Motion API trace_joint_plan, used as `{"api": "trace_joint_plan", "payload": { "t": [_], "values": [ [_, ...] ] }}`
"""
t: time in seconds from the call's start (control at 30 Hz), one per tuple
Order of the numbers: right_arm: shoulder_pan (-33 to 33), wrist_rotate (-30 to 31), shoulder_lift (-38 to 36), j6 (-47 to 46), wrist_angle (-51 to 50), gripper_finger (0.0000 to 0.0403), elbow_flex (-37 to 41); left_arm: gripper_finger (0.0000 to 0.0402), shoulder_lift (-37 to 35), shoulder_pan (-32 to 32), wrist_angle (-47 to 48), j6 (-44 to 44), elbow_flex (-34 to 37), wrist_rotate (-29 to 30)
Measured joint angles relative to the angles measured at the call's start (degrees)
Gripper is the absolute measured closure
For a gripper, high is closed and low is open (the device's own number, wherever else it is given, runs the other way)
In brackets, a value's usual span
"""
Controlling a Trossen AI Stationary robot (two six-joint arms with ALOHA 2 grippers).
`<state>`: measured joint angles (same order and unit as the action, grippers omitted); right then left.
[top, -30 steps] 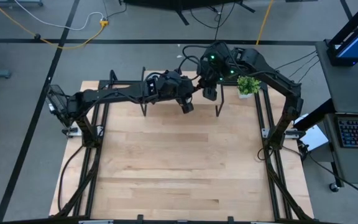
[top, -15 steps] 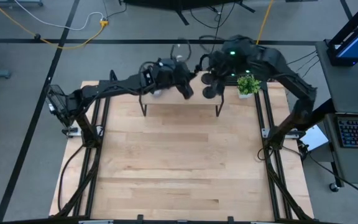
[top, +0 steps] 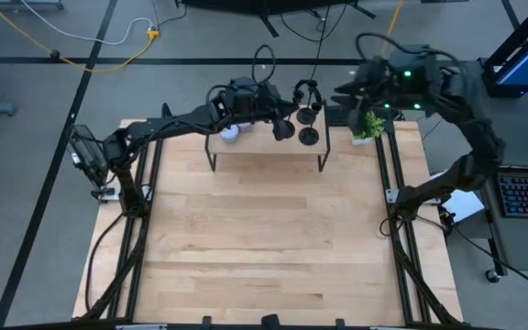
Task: Pick & Place candle stick holders
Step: Put the black candle holder on the shelf
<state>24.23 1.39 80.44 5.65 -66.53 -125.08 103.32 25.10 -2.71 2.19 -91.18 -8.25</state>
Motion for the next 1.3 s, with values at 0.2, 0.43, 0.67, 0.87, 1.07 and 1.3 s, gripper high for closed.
{"api": "trace_joint_plan", "payload": {
  "t": [0.2, 0.43, 0.67, 0.87, 1.07, 1.3],
  "values": [
    [0.0, -0.1, -4.0, -2.1, -1.5, 0.0313, 0.3, 0.0387, 4.2, 0.4, -4.2, 0.1, 0.1, -0.9],
    [0.0, 0.0, -8.6, -4.2, -1.2, 0.0314, 5.9, 0.0387, 6.2, 2.7, -8.2, -0.6, 0.0, 0.2],
    [0.0, 0.1, -11.6, -3.4, 4.0, 0.0314, 13.1, 0.0387, 7.6, 4.3, -8.7, -2.3, 0.1, 0.4],
    [0.0, 0.0, -13.4, -2.8, 8.3, 0.0314, 17.8, 0.0387, 9.1, 4.0, -9.6, -2.4, 0.0, 0.4],
    [0.0, 0.0, -14.7, -3.3, 10.3, 0.0314, 20.0, 0.0387, 9.2, 4.5, -9.3, -2.0, 0.1, 1.0],
    [0.0, 0.0, -14.9, -3.1, 12.2, 0.0314, 20.2, 0.0386, 9.2, 4.8, -8.9, -2.4, 0.1, 0.7]
  ]
}}
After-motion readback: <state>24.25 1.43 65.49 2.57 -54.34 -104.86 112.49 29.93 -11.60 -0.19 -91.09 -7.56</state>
